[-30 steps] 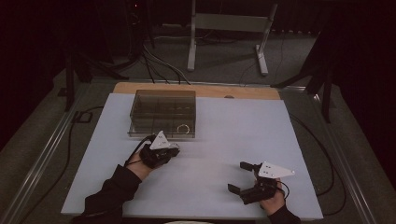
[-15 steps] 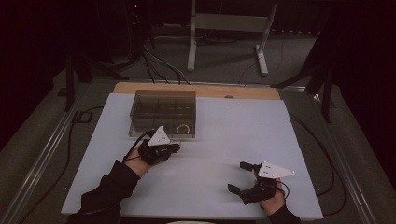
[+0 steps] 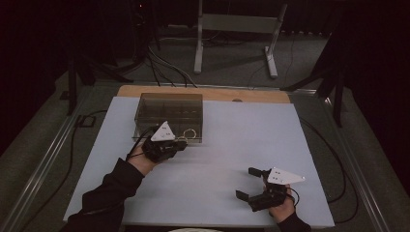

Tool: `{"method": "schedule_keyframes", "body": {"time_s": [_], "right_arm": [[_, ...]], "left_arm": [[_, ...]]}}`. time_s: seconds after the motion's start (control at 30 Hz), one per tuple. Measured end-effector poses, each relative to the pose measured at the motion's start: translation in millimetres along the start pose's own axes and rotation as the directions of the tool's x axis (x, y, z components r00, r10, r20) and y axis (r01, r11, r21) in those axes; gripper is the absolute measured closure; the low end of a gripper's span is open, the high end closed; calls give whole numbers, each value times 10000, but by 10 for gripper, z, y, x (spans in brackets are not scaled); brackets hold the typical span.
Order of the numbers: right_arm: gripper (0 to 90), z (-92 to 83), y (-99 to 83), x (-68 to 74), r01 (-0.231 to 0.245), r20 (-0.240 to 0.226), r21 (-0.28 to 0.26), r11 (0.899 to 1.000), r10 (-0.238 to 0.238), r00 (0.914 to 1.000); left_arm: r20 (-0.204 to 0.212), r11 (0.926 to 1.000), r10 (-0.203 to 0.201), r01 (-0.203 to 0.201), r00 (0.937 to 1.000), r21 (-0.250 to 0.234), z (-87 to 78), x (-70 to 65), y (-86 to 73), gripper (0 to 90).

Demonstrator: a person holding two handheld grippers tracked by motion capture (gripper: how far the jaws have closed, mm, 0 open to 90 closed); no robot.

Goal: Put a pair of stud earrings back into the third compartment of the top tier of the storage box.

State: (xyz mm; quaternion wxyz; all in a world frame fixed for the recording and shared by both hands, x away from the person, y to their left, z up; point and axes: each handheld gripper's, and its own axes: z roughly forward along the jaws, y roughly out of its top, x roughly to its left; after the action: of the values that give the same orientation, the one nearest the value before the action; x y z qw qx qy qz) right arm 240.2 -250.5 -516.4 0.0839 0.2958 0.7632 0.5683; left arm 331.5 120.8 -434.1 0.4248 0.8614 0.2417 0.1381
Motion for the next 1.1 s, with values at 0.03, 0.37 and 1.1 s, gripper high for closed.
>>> {"method": "schedule_keyframes", "body": {"time_s": [0.03, 0.37, 1.1], "right_arm": [[0, 1, 1, 2, 21, -13, 9, 10000, -21, 10000], [0, -5, 1, 3, -12, -3, 5, 10000, 12, 10000], [0, -17, 2, 3, 48, -11, -13, 10000, -48, 10000]], "left_arm": [[11, 10000, 26, -26, 10000, -4, -2, 8, 11, 882], [19, 9998, -13, 13, 10000, -174, 12, 81, 130, 882], [86, 9980, -613, 614, 9981, -172, 291, 290, 281, 881]]}}
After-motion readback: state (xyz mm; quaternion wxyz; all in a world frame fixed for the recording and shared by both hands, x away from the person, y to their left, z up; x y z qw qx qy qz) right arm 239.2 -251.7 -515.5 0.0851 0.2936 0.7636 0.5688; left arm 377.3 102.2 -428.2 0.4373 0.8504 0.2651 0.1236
